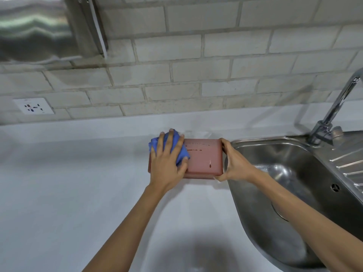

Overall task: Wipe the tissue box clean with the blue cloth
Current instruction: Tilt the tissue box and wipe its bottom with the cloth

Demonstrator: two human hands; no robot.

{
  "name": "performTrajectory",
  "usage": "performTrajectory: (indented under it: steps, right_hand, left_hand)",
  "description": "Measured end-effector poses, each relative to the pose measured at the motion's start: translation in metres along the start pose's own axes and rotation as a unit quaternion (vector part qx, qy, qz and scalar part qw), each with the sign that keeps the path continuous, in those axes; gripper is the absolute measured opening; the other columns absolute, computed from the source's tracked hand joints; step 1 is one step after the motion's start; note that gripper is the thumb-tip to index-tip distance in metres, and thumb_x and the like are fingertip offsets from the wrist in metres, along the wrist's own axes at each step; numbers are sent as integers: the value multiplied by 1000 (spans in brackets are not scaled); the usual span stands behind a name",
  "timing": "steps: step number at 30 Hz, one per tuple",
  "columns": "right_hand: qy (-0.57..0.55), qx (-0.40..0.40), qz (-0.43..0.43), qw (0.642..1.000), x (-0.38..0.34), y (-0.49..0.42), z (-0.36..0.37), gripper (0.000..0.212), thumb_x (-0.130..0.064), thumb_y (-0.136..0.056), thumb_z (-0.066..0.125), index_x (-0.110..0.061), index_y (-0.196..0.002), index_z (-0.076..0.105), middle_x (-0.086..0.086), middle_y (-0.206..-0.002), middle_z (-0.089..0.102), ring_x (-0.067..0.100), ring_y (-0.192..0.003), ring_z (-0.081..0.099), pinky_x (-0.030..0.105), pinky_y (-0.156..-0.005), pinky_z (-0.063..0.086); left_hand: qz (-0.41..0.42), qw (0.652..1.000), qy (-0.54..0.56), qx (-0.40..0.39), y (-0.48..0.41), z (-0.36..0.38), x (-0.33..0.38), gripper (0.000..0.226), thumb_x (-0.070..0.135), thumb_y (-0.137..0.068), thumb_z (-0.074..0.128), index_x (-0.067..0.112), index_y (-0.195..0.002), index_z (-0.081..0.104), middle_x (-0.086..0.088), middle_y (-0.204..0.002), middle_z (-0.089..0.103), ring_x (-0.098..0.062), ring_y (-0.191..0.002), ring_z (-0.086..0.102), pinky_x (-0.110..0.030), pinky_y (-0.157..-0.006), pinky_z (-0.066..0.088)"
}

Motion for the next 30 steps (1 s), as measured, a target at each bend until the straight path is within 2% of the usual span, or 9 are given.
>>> performTrajectory:
  steps: [3, 6, 9, 11, 13, 17, 21, 27, 30]
  right_hand:
    - [8, -3, -2, 1000, 0, -1, -2, 100, -17, -47, 85, -22, -129, 27, -7, -119, 50, 10, -113, 50, 17, -88, 42]
    - [18, -6, 1, 1000, 1, 0, -1, 100, -18, -48, 84, -23, -129, 26, -12, -115, 48, 8, -110, 49, 13, -84, 38]
    - [9, -1, 6, 1000, 1, -1, 0, 98, -20, -47, 84, -25, -127, 26, -14, -111, 48, 8, -105, 50, 13, -82, 38]
    - [3, -1, 7, 1000, 0, -2, 1, 97, -23, -46, 83, -28, -124, 27, -13, -112, 49, 8, -106, 50, 14, -82, 40]
    - [1, 1, 7, 1000, -1, -2, 1, 97, -25, -44, 83, -30, -122, 27, -11, -113, 50, 10, -108, 51, 18, -85, 43]
    - [-2, 7, 14, 1000, 0, -2, 0, 97, -24, -43, 84, -31, -121, 27, -11, -115, 50, 10, -111, 52, 22, -89, 45]
    - [-3, -2, 15, 1000, 1, -2, 0, 98, -21, -45, 84, -28, -124, 27, -7, -118, 50, 10, -116, 50, 22, -91, 43]
    - [-24, -4, 21, 999, -2, -2, 3, 102, -21, -47, 86, -21, -130, 27, -1, -124, 49, 17, -118, 49, 34, -100, 45]
    - [-22, 3, 18, 1000, -2, -3, 1, 101, -17, -47, 87, -17, -129, 28, 0, -122, 50, 17, -116, 50, 34, -99, 46]
  left_hand:
    - [71, 997, -29, -10, 23, 11, 7, 55, 50, -91, 36, 19, -134, 52, -14, -148, 41, -33, -140, 26, -61, -109, 24]
    - [101, 992, -71, -2, 38, 8, -11, 58, 54, -94, 26, 21, -131, 56, -16, -145, 45, -43, -137, 31, -65, -104, 30]
    - [-25, 1000, -11, 15, 23, -4, -31, 64, 53, -89, 35, 15, -139, 45, -20, -151, 33, -50, -137, 24, -62, -108, 24]
    - [-107, 994, 21, 25, 7, -6, -30, 74, 56, -86, 27, 11, -145, 33, -16, -154, 29, -45, -141, 20, -58, -112, 21]
    - [-123, 992, 11, 27, -6, -2, -15, 78, 59, -86, 21, 11, -147, 30, -9, -155, 29, -37, -144, 17, -54, -115, 18]
    - [-60, 998, 10, -3, -3, 15, 15, 62, 45, -94, 37, 13, -147, 31, -4, -155, 31, -31, -145, 19, -51, -117, 11]
    - [52, 997, -61, -13, 30, 11, 8, 59, 42, -86, 40, 13, -137, 49, -10, -144, 48, -39, -134, 40, -63, -103, 33]
    - [-73, 997, 24, 5, 1, -1, -7, 61, 39, -86, 32, 10, -137, 49, -24, -145, 41, -46, -135, 32, -58, -108, 31]
    - [-7, 1000, 21, -22, -10, 11, 23, 58, 37, -86, 39, 11, -138, 48, -19, -146, 42, -43, -136, 33, -57, -110, 29]
Point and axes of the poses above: each hand's wrist, its own y-axis away from the middle knuckle, its own z-axis out of the palm, x = y × z, the point moved 7 cm from there along -y, towards the middle knuckle
